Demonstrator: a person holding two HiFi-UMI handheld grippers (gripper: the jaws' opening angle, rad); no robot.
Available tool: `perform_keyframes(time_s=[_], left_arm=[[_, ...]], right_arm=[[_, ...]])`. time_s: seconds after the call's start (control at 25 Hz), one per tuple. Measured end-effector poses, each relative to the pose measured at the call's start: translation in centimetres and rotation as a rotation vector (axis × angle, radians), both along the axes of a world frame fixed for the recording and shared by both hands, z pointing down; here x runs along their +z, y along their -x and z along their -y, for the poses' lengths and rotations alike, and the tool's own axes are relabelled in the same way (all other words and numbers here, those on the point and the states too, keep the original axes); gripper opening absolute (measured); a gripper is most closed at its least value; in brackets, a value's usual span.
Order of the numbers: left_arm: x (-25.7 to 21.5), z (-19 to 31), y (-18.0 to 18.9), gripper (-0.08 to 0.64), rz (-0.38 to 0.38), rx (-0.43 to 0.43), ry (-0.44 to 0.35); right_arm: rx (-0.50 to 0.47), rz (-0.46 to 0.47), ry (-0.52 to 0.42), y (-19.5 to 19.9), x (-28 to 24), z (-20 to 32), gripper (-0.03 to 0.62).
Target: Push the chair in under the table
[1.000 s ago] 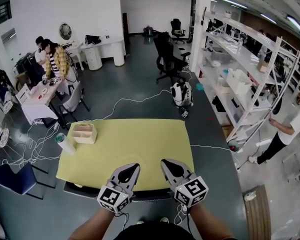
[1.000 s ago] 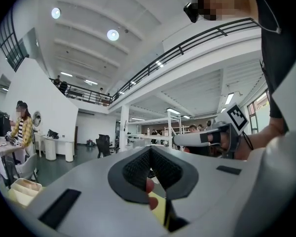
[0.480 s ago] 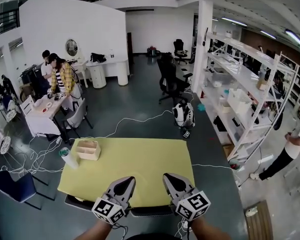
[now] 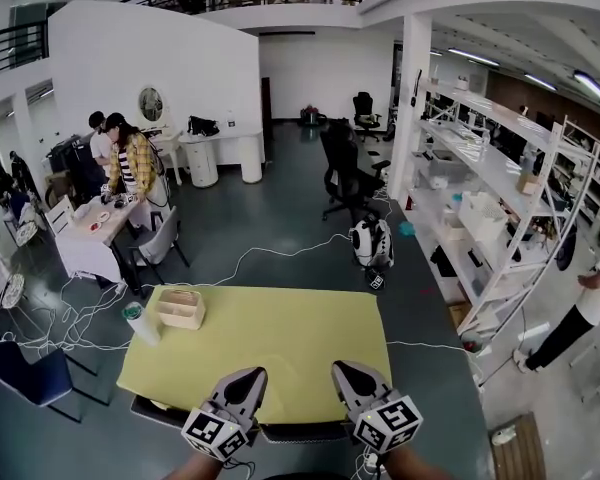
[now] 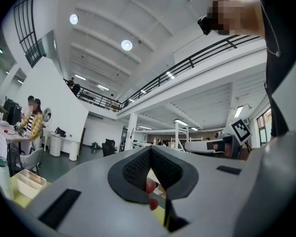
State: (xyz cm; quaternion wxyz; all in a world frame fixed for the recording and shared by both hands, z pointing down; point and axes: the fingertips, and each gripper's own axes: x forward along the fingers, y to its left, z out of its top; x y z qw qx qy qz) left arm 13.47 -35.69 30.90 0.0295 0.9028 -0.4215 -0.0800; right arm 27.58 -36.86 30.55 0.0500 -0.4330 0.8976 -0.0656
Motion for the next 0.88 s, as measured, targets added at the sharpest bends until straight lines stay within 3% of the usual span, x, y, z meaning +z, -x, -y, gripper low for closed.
perform_keyframes(time_s=[0.4, 0.88], left_arm=[[0.3, -0.1, -0.2, 0.008, 0.005, -0.005, 0.002], [1.7, 0.2, -0.3, 0.008, 0.016, -0.026, 0.039]], right_arm=[[0.007, -0.048, -0.024, 0.4, 0.0, -0.7, 0.012], [0.024, -0.066, 0.010, -0.3, 1.3, -0.8, 0.012]])
